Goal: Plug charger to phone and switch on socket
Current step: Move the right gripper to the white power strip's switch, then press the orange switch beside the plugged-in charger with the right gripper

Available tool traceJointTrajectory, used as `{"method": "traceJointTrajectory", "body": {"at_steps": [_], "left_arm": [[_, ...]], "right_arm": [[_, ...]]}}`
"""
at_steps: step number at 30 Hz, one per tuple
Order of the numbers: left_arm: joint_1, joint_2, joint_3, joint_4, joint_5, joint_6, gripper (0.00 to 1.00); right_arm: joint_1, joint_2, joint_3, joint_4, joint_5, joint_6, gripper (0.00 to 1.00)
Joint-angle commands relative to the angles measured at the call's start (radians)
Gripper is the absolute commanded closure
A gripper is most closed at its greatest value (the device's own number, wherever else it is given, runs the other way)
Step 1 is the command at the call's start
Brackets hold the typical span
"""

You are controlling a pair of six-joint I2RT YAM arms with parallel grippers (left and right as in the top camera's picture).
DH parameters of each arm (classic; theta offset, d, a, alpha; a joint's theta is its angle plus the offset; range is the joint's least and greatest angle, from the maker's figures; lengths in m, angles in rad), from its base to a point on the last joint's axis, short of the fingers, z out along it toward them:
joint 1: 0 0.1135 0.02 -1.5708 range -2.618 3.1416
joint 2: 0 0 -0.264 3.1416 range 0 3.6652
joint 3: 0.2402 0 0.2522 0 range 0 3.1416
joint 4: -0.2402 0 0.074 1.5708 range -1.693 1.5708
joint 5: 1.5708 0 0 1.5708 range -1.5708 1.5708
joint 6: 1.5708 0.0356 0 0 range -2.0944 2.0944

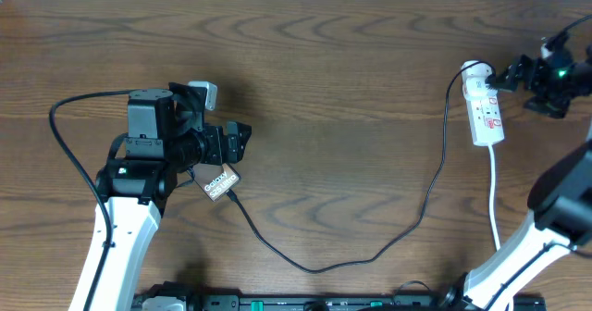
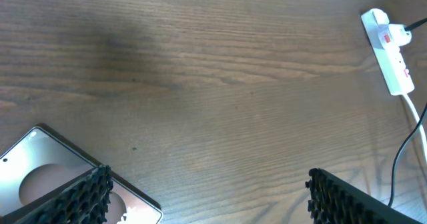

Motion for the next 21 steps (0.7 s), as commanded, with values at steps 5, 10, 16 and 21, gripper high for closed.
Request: {"method": "traceJointTrajectory", "body": {"at_steps": [5,10,16,21], "left_arm": [[-0.002,-0.003,0.029,-0.049,-0.095,-0.005,0.08],[-0.002,-0.003,0.029,-0.049,-0.095,-0.006,0.08],[-0.002,-0.003,0.029,-0.052,-0.095,-0.006,0.08],[-0.002,-0.003,0.029,-0.052,-0.095,-0.006,0.08]], "right_arm": [[-0.007,0.084,0.043,0.002,-0.056,-0.184,0.01],[-0.005,0.092,0.042,0.037,-0.056,-0.214,0.01],[0.013,0.131,0.040,0.088,0.012,-0.213,0.01],[0.027,0.178,0.040,0.098,-0.028,-0.213,0.01]]}}
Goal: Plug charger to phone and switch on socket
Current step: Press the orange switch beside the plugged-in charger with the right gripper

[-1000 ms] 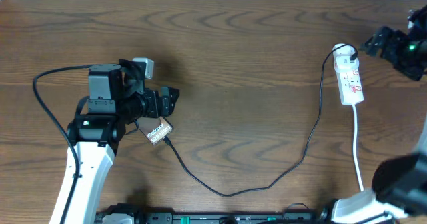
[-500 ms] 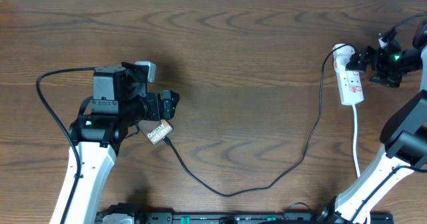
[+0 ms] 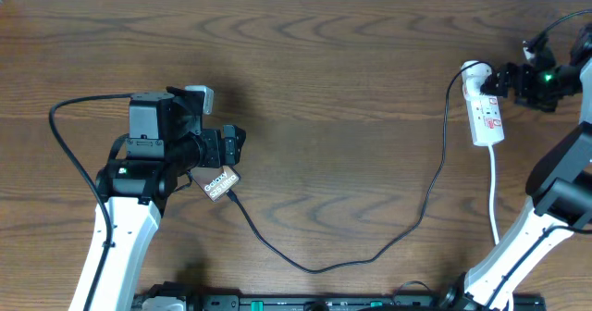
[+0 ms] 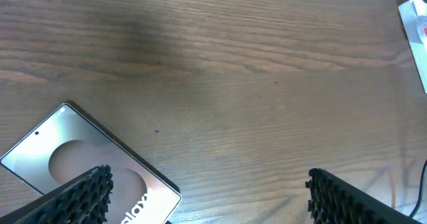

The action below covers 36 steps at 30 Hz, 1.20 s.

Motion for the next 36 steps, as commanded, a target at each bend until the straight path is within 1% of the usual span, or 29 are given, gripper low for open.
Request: {"method": "traceJointTrajectory", "body": {"at_steps": [1,10,18,22,31,36], "left_arm": [[-0.002,-0.003,0.029,-0.002,-0.016,-0.006,0.08],[-0.002,-0.003,0.029,-0.007,-0.016,-0.006,0.08],[-0.002,-0.003,0.029,-0.021,-0.017,-0.005,0.08],[-0.002,-0.003,0.029,-0.020,-0.017,-0.005,0.08],[-0.002,-0.003,0.029,-0.021,-0.017,-0.006,0.08],[-0.002,-0.003,0.029,-0.021,-0.016,-0.006,0.08]], "right_arm": [[0.023,0.056,0.018,0.012,-0.027,-0.023,0.01],[0.075,0.076,0.018,0.019,-0.021,-0.045,0.01],[0.083,0.076,0.018,0.034,-0.010,-0.049,0.01],[0.083,0.076,0.018,0.041,0.047,-0.048,0.01],[0.083,0.076,0.018,0.059,0.033,-0.048,0.01],[0.087,0.076,0.018,0.056,-0.011,-0.047,0.01]]}}
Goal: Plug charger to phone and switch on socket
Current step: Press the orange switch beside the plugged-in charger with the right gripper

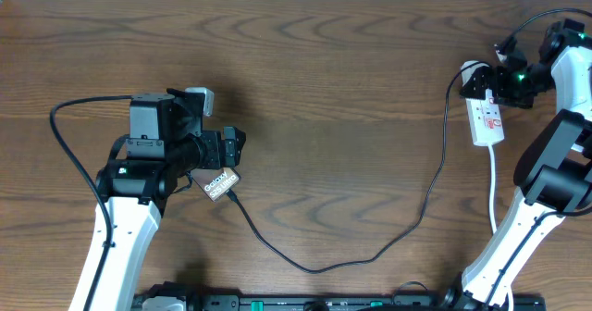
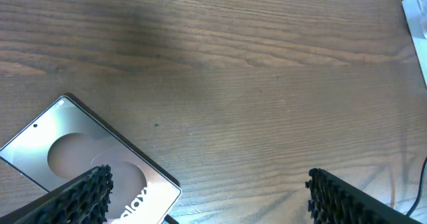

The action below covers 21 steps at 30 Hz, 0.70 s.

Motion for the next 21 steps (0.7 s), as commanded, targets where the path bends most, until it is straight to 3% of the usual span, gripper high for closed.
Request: {"method": "traceJointTrajectory", "body": {"at_steps": [1,21], "left_arm": [[-0.002,-0.003,0.029,-0.002,-0.016,-0.006,0.08],[-0.002,-0.003,0.029,-0.021,-0.016,-0.005,0.08]], "right_arm": [[0.014,0.002,0.014,-0.001,-0.042,-0.015,0.01],[0.014,0.002,-0.024,0.040,-0.118,0.080,0.01]]}}
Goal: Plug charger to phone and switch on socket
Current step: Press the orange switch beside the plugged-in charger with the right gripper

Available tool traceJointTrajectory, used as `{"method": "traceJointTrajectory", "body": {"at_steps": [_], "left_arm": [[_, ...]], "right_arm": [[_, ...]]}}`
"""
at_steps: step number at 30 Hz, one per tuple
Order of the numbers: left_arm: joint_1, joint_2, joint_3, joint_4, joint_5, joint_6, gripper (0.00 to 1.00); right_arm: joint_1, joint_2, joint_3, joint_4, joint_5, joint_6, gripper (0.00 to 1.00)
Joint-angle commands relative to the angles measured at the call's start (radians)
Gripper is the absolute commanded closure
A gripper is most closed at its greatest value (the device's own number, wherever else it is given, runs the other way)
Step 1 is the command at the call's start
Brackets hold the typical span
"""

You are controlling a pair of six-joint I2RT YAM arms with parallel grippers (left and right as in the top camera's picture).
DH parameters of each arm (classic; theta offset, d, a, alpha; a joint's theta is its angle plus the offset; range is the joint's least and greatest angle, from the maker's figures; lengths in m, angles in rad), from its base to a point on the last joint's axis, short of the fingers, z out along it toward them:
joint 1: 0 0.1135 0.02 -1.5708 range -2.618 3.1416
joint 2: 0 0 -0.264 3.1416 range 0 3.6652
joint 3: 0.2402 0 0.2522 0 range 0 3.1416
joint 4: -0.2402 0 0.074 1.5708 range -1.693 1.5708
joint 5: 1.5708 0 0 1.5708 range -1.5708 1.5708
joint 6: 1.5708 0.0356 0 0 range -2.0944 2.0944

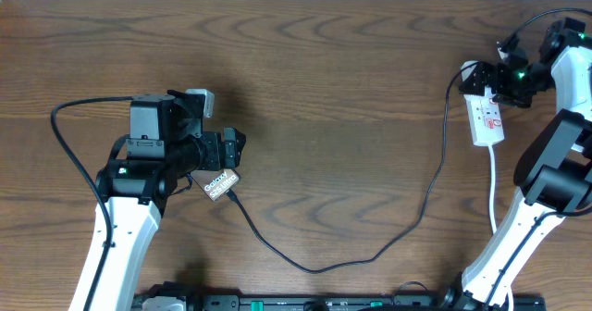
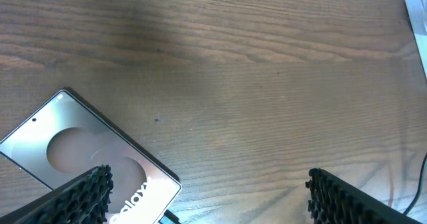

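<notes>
The phone (image 1: 219,181) lies on the table, back up with "Galaxy" on it, and shows in the left wrist view as the phone (image 2: 80,161) at lower left. A black charger cable (image 1: 314,267) meets its lower end and runs right to the white socket strip (image 1: 487,117). My left gripper (image 1: 231,148) hovers open just above the phone; in the wrist view the left gripper (image 2: 208,204) has nothing between its fingers (image 2: 83,197). My right gripper (image 1: 483,80) is at the strip's far end, by the plug; its jaws are too small to read.
The strip's white lead (image 1: 494,200) runs down toward the table's front edge at the right. The black cable loops across the middle front of the wooden table (image 1: 333,61). The left arm's own black cable (image 1: 65,135) arcs at far left.
Hardly anything has moved. The right gripper stays at the strip's far end, and the phone sits a touch lower in the left wrist view.
At first the right gripper was off to the right of the strip. Then it stood closer, and after that it was at the strip's far end, where it remains. The left gripper stayed open by the phone, which shows more fully in its view.
</notes>
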Motion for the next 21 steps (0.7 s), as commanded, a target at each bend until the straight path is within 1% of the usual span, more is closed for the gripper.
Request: {"method": "traceJointTrajectory", "body": {"at_steps": [1,9,16,21], "left_arm": [[-0.002,-0.003,0.029,-0.006,-0.016,-0.005,0.08],[-0.002,-0.003,0.029,-0.006,-0.016,-0.005,0.08],[-0.002,-0.003,0.029,-0.007,-0.016,-0.005,0.08],[-0.002,-0.003,0.029,-0.009,-0.016,-0.005,0.08]], "right_arm": [[0.013,0.002,-0.027,0.015,-0.102,0.014,0.01],[0.013,0.002,-0.084,0.042,-0.123,0.014,0.01],[0.011,0.002,-0.078,0.039,-0.060,0.019,0.01],[0.009,0.001,-0.035,0.010,0.018,0.041,0.01]]}}
